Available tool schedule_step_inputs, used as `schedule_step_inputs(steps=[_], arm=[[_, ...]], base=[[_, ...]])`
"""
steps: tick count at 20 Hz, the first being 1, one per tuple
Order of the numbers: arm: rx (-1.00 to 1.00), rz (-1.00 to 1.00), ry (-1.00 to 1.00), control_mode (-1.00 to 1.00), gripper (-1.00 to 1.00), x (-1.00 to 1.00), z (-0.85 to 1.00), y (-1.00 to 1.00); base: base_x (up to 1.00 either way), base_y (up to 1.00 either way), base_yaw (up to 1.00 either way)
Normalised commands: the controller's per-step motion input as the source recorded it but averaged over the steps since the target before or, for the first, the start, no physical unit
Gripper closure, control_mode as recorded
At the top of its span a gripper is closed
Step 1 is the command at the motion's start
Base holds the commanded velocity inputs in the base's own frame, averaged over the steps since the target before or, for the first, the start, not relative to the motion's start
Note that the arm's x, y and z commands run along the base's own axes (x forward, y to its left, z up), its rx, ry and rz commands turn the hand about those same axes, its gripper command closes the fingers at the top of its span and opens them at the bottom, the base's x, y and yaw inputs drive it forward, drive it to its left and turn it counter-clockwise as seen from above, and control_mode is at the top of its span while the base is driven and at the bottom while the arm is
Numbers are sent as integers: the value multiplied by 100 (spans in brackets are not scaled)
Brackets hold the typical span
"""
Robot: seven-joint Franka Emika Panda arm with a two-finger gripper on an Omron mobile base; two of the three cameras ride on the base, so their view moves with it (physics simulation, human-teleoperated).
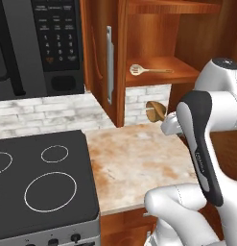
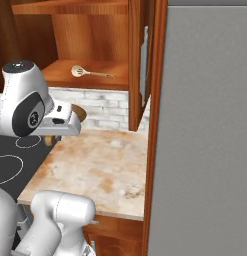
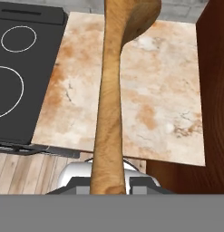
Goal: Organize the utensils by type. Pick up the wooden spoons from the counter and place them in the open cabinet. Then pick up the metallic utensils from the counter and place them in the open drawer.
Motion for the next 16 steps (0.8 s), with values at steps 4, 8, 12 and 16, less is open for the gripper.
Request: schedule_step_inputs(steps=[4, 8, 12, 16], arm=[[0, 0, -6, -100, 100, -7, 9, 0], [0, -1, -8, -100, 100, -26, 39, -2], [0, -6, -16, -100, 100, -35, 40, -2], [0, -3, -13, -100, 100, -17, 37, 0]], base=[[0, 0, 0], [0, 0, 0], [0, 0, 0], [0, 0, 0]])
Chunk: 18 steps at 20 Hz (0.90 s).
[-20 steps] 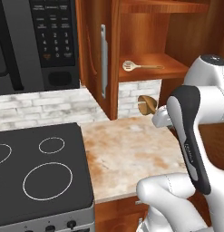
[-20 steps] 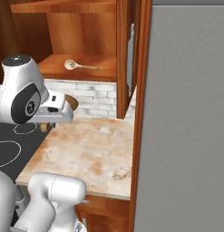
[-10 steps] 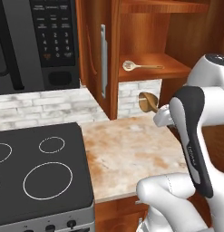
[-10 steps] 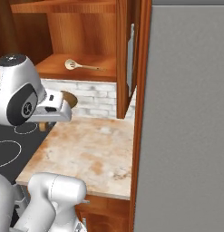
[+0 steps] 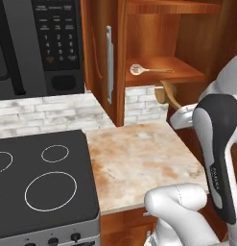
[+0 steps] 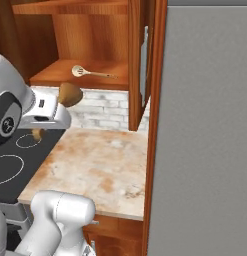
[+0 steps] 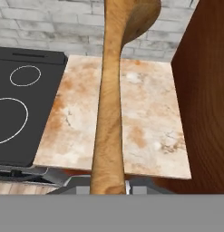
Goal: Organize the utensils by type. Pick up the wooden spoons from the counter and place them in the open cabinet. Then pick up the metallic utensils from the counter and place them in the open drawer.
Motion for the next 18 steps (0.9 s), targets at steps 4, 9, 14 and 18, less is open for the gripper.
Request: schedule_step_inputs(steps=[4, 9, 14, 18], arm=[[0, 0, -2, -100, 100, 30, 17, -4], [-3, 3, -4, -100, 100, 49, 15, -6], [-10, 1, -29, -100, 100, 23, 7, 0], [-6, 0, -29, -100, 100, 9, 5, 0]], base=[[0, 0, 0], [0, 0, 0], [0, 0, 0], [0, 0, 0]])
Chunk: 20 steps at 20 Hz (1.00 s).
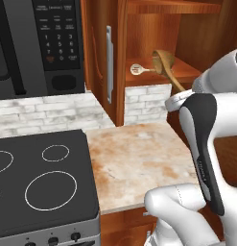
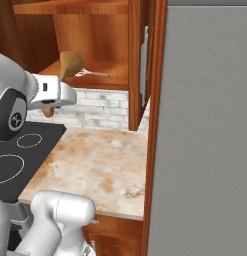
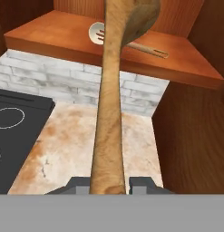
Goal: Organize the utensils by type. Pick up the wooden spoons from the counter and place them in the open cabinet. Then pick up the metallic utensils from the counter and place them in the open drawer.
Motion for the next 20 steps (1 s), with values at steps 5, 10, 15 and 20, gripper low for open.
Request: schedule_step_inputs(steps=[5, 10, 15, 20], arm=[[0, 1, 2, -100, 100, 18, 2, 0], [4, 0, 8, -100, 100, 5, 0, -1], [8, 2, 15, -100, 100, 22, 0, -13], [16, 2, 15, -100, 100, 15, 2, -15]], base=[[0, 0, 0], [0, 0, 0], [0, 0, 0], [0, 0, 0]])
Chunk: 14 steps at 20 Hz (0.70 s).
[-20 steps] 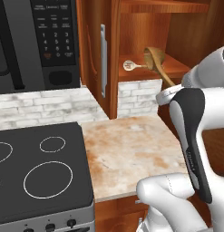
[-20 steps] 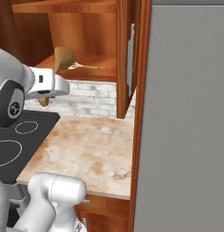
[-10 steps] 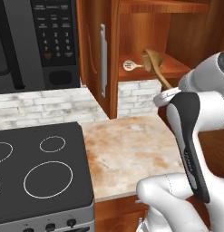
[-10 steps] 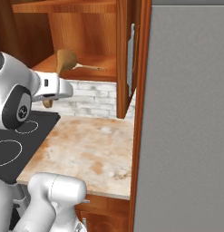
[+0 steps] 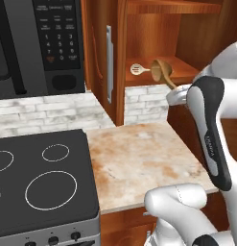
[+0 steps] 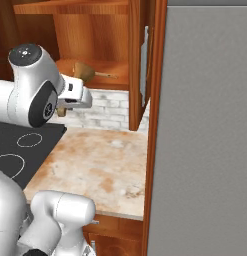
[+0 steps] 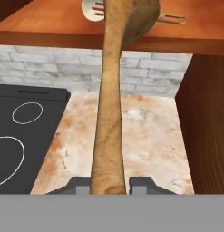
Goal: Organize the utensils by type. Pick up the wooden spoons from the counter and place them in the open cabinet. Then pick up the metallic utensils from the counter and place them in the open drawer.
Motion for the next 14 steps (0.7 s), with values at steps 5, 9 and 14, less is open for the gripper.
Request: schedule_step_inputs(steps=[5, 9, 14], arm=[[3, 11, 15, -100, 100, 40, 0, 0], [2, 13, 14, -100, 100, 66, 0, 0], [0, 19, 9, -100, 100, 81, 0, 0]], base=[[0, 0, 0], [0, 0, 0], [0, 0, 0]])
